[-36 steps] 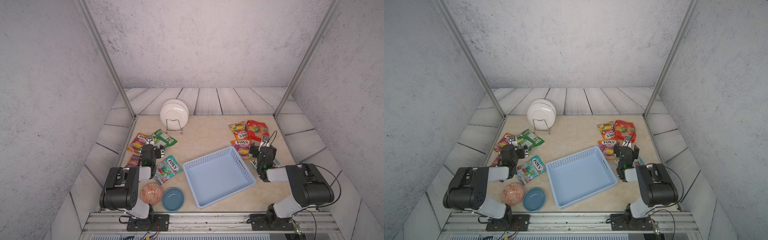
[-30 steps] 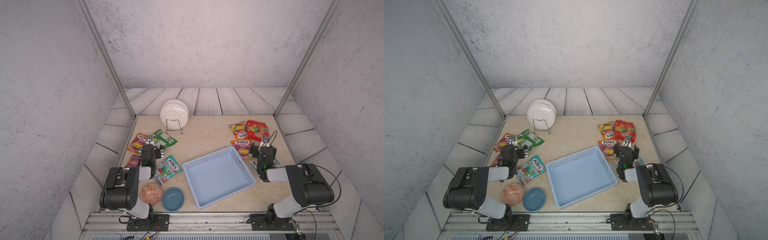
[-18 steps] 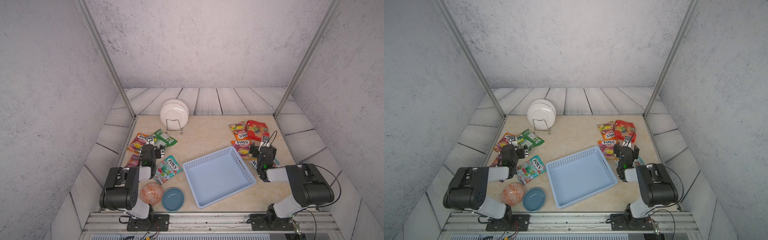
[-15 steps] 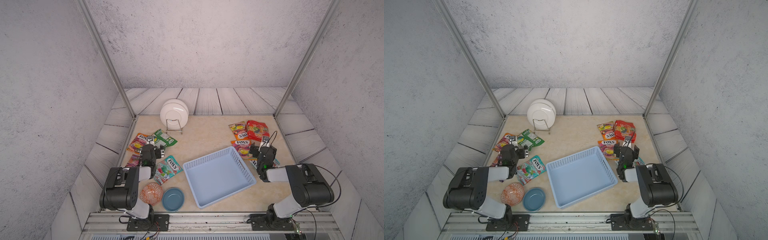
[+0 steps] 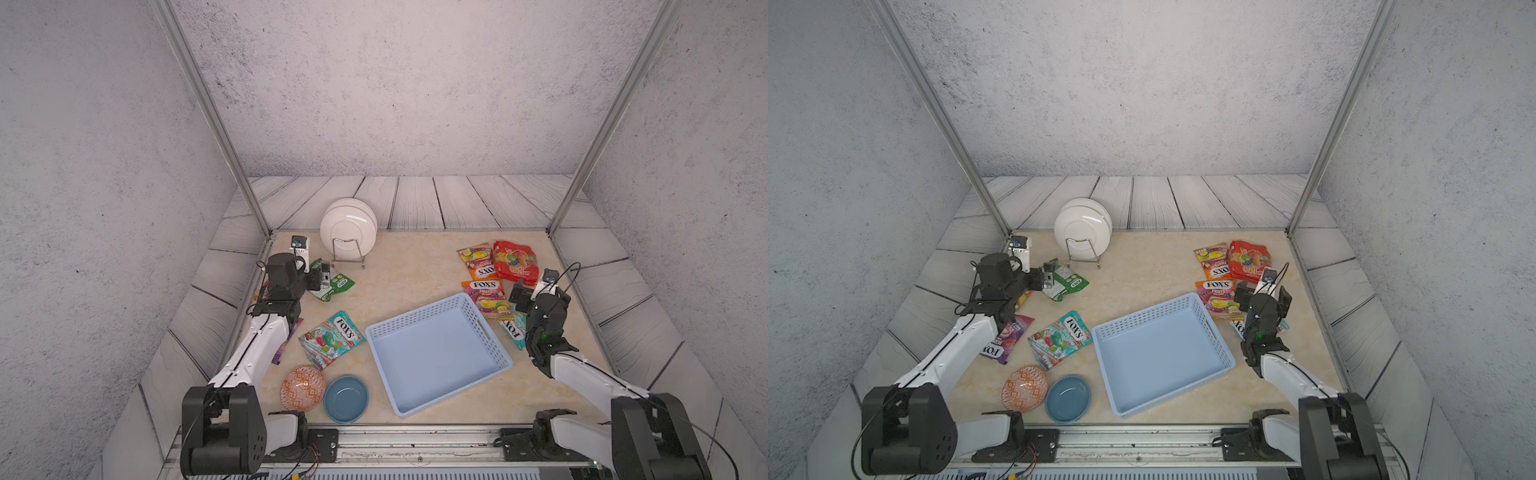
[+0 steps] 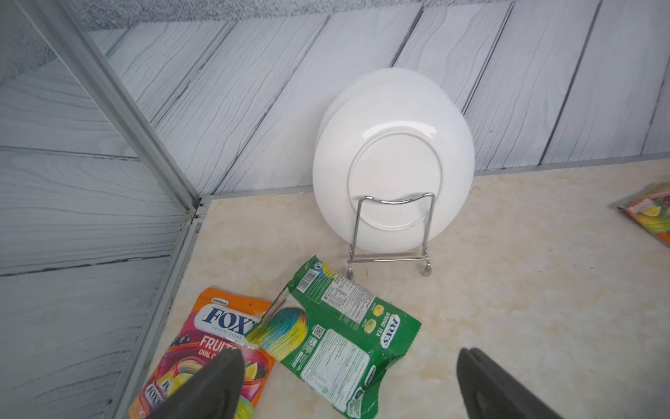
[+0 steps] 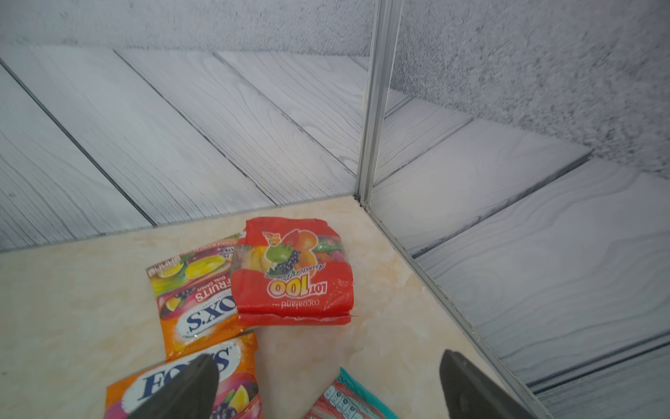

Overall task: Put the candies in the basket
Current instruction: Adjust the basket at the center of the board.

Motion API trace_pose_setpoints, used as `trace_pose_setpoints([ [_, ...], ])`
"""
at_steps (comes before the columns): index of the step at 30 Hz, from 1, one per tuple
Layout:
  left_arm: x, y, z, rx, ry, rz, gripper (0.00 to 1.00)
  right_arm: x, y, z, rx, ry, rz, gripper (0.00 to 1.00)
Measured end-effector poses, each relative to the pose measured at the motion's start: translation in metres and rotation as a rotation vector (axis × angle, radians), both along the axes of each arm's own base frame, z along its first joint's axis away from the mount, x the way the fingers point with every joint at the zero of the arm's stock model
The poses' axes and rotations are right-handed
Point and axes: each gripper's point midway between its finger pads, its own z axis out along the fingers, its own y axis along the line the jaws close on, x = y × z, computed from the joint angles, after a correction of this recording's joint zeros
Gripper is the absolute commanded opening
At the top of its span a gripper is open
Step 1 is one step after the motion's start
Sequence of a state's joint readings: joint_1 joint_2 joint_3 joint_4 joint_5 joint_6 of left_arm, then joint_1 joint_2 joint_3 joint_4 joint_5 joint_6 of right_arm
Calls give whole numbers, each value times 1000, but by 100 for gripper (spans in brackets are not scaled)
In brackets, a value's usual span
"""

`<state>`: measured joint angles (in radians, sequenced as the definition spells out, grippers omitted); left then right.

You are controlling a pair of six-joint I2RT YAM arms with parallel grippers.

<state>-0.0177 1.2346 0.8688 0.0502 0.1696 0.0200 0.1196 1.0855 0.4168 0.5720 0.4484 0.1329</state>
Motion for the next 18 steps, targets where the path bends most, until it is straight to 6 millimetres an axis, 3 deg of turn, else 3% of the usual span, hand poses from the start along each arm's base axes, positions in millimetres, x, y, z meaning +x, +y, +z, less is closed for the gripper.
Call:
trace_pose_setpoints([
  [4,-16,-21,13,-48,64,-116,98,-15,2,31,85,-8,6,99],
  [8,-26,-36,5,-95,134,-197,98,-38,7,40,226,32,19,99],
  [15,-41,-49,-19,-122,267,-275,98,-84,36,18,436,205,140,99],
  [18,-43,-53,-16,-125,312,-288,98,-103,52,1,520,316,190,99],
])
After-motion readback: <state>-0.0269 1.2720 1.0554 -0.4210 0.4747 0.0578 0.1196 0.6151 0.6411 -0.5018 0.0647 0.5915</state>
